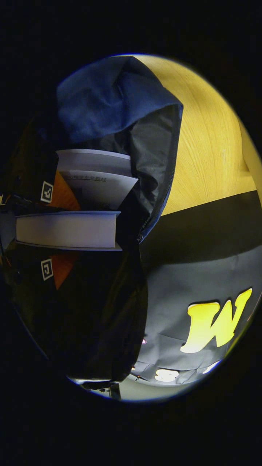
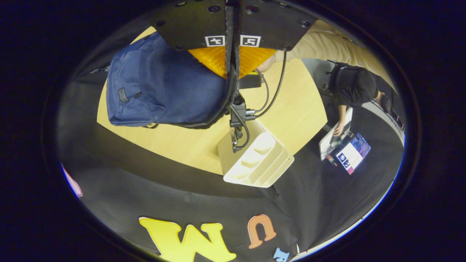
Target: Open the schoolbag, grab two books from the bookshelf and put them into the schoolbag.
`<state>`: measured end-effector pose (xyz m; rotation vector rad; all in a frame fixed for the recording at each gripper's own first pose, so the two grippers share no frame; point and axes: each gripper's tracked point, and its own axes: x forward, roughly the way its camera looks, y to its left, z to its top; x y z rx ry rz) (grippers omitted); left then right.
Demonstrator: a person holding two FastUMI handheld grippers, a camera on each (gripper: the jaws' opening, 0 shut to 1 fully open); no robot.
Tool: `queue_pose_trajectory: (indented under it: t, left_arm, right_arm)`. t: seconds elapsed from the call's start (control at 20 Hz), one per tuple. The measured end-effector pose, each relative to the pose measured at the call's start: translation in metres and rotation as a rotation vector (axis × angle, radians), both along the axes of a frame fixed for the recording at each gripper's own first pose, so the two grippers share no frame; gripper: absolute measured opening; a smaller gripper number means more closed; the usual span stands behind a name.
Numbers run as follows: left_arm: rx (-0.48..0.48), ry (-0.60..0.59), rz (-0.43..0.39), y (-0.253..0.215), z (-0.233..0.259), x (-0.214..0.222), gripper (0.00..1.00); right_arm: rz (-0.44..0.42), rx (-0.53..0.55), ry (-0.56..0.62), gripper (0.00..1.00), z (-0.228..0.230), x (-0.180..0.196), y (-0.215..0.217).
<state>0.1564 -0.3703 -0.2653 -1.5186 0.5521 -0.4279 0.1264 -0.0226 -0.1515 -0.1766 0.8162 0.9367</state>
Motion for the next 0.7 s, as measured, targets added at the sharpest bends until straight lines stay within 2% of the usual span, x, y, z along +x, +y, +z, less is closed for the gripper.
queue_pose_trajectory:
  t: [0.05,0.1,0.15,0.25,0.3,0.35,0.4,0.6,0.65,0.7]
  left_arm:
    - [-0.006,-0.010,-0.006,-0.003,-0.003,0.003,0.41]
    - [-0.019,-0.014,-0.004,-0.005,-0.005,0.006,0.46]
    - [-0.033,-0.012,0.003,-0.005,-0.006,0.010,0.42]
    - [-0.043,-0.025,0.012,-0.008,-0.008,0.015,0.42]
    - [-0.044,-0.027,0.013,-0.010,-0.009,0.017,0.46]
    - [-0.041,-0.026,0.011,-0.010,-0.009,0.017,0.46]
    - [-0.034,-0.025,0.011,-0.008,-0.008,0.015,0.42]
    - [-0.029,0.054,-0.003,0.000,-0.011,0.006,0.46]
    - [-0.025,0.064,-0.011,0.003,-0.010,-0.001,0.39]
    - [-0.006,0.068,-0.015,0.006,-0.010,-0.008,0.51]
  right_arm:
    - [0.002,0.000,-0.002,0.00,0.001,-0.001,0.001]
    - [0.006,-0.005,-0.017,0.00,0.001,0.000,0.000]
    - [0.010,-0.008,-0.026,0.00,0.001,0.000,0.000]
    - [0.002,-0.019,-0.036,0.00,-0.001,0.001,-0.002]
    - [-0.008,-0.022,-0.033,0.00,-0.002,0.001,-0.002]
    - [-0.016,-0.021,-0.028,0.00,-0.003,0.000,-0.002]
    - [-0.020,-0.014,-0.022,0.00,-0.002,0.000,-0.002]
    - [-0.046,0.005,-0.024,0.00,0.000,0.003,-0.003]
    - [-0.048,0.006,-0.022,0.00,-0.001,0.003,-0.002]
    - [-0.048,0.006,-0.021,0.00,-0.003,0.003,-0.002]
